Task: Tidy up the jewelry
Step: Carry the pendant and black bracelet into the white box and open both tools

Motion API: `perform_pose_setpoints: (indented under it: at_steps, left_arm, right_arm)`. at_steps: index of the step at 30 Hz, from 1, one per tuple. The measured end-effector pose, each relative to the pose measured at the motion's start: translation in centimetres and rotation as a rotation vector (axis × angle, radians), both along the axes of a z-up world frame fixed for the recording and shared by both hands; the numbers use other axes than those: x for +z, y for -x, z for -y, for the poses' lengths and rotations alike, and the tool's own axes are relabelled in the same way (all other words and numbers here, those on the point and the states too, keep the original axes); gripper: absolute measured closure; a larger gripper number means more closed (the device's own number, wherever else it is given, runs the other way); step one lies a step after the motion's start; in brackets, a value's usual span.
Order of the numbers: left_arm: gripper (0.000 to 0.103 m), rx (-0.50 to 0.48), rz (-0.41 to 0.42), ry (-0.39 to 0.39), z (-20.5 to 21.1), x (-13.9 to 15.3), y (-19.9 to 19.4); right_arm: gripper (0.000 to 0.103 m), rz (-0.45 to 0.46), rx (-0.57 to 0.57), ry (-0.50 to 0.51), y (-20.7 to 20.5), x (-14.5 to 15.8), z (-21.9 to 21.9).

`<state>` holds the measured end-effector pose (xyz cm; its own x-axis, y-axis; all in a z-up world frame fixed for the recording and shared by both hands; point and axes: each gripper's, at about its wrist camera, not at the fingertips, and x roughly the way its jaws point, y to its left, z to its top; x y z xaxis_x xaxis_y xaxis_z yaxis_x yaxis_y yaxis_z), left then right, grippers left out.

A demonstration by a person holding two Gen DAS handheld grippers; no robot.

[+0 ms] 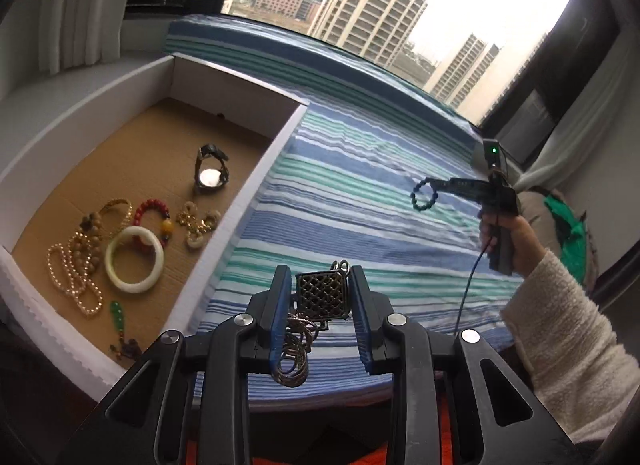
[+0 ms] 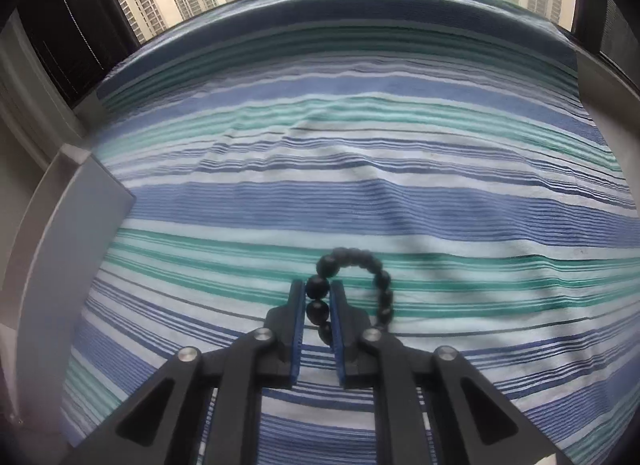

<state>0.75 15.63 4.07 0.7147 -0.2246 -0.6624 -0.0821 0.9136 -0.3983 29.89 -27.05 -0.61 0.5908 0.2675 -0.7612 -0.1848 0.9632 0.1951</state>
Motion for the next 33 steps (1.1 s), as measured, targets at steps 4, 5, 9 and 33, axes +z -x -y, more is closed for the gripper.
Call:
perform_pose_setpoints:
  at_steps: [4,5,9,33]
  left_arm:
    - [0.075,0.13,0.064,-0.038,-4.4,2.5,1.3]
    - [0.075,0.164,0.066,-0.053,-5.4,2.7,1.4]
    - [0.075,0.236,0.019,-0.079,-8.9,1.3,0.4]
    - [0.013,0.266,-0.258,-0.195,-8.8,-10.1,-5.8]
  right_arm:
    - [0.091,0.104,0.112,-0.083,1.8,6.0,-4.1]
    - [0.091,0.126,0.142,-0.103,2.2,7.3,-5.4]
    - [0.09,0.18,0.279,-0.168,3.4,11.2,-11.9]
    - [0.067,0.053,0.535,-0.029,-1.4,3.5,-38.4]
